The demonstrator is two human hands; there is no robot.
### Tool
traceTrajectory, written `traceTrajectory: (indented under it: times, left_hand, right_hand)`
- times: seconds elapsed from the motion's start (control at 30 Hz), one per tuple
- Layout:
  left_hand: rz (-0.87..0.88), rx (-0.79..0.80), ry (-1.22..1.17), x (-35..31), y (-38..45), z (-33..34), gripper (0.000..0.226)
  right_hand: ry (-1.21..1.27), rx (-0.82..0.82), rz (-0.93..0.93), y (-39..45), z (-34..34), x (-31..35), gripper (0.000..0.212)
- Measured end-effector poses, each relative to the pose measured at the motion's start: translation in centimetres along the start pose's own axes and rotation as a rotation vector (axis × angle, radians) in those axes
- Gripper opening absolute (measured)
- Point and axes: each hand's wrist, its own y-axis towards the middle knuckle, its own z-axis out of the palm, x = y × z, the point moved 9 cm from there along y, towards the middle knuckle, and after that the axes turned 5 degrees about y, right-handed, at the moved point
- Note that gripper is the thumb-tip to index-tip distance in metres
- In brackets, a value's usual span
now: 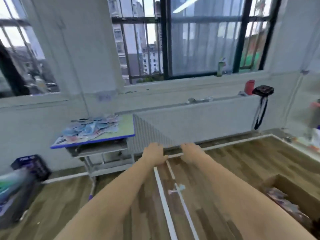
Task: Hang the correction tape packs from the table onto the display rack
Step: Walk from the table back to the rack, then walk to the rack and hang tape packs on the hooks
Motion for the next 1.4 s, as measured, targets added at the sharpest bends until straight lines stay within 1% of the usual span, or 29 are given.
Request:
traceTrajectory:
  times: [0.07,0.17,0.27,0.4,0.6,0.8,0.9,1.0,1.13,1.3,1.4]
  left_hand:
    - [-0.078,0.021,0.038,6.7,1.3,0.6,0.057]
    - [-0.181,0.044,0.018,15.1,2.6,1.7,0.054]
    - [-0.259,0.065,0.007,21.2,3.6,3.0,0.054]
    - [-0.353,0.107,-0.014,27.4,5.7,5.5,0.051]
    - [-0.425,0.142,-0.024,35.5,12.3,8.2,0.051]
    - [-0.474,0.146,-0.067,44.4,22.5,8.0,0.050]
    - [-0.493,0.118,-0.102,48.3,27.4,7.3,0.050]
    - [-0.507,0.138,-0.154,51.6,31.1,7.9,0.050]
    - [-0.510,0.175,-0.181,56.4,35.5,10.4,0.044]
    - [-0.484,0.204,-0.179,63.6,42.5,12.7,0.051]
    - [-0.443,0.205,-0.230,67.8,47.4,13.2,0.047]
  right_hand:
    - [0.012,0.001,-0.090,4.5,0.2,5.8,0.044]
    - [0.049,-0.002,-0.197,9.7,1.1,13.0,0.043]
    - [0.048,0.032,-0.291,13.8,2.7,18.3,0.041]
    - [0.019,0.108,-0.379,19.1,5.0,23.2,0.044]
    - [-0.001,0.162,-0.447,30.6,6.7,28.4,0.042]
    - [-0.001,0.202,-0.462,44.6,7.3,31.7,0.047]
    - [-0.010,0.217,-0.465,50.8,7.2,32.7,0.048]
    - [0.005,0.258,-0.443,56.3,7.9,33.7,0.048]
    - [0.023,0.309,-0.423,62.6,9.6,35.9,0.045]
    - [0.064,0.340,-0.372,71.4,11.7,39.1,0.037]
    - [0.102,0.354,-0.288,76.5,12.9,40.4,0.043]
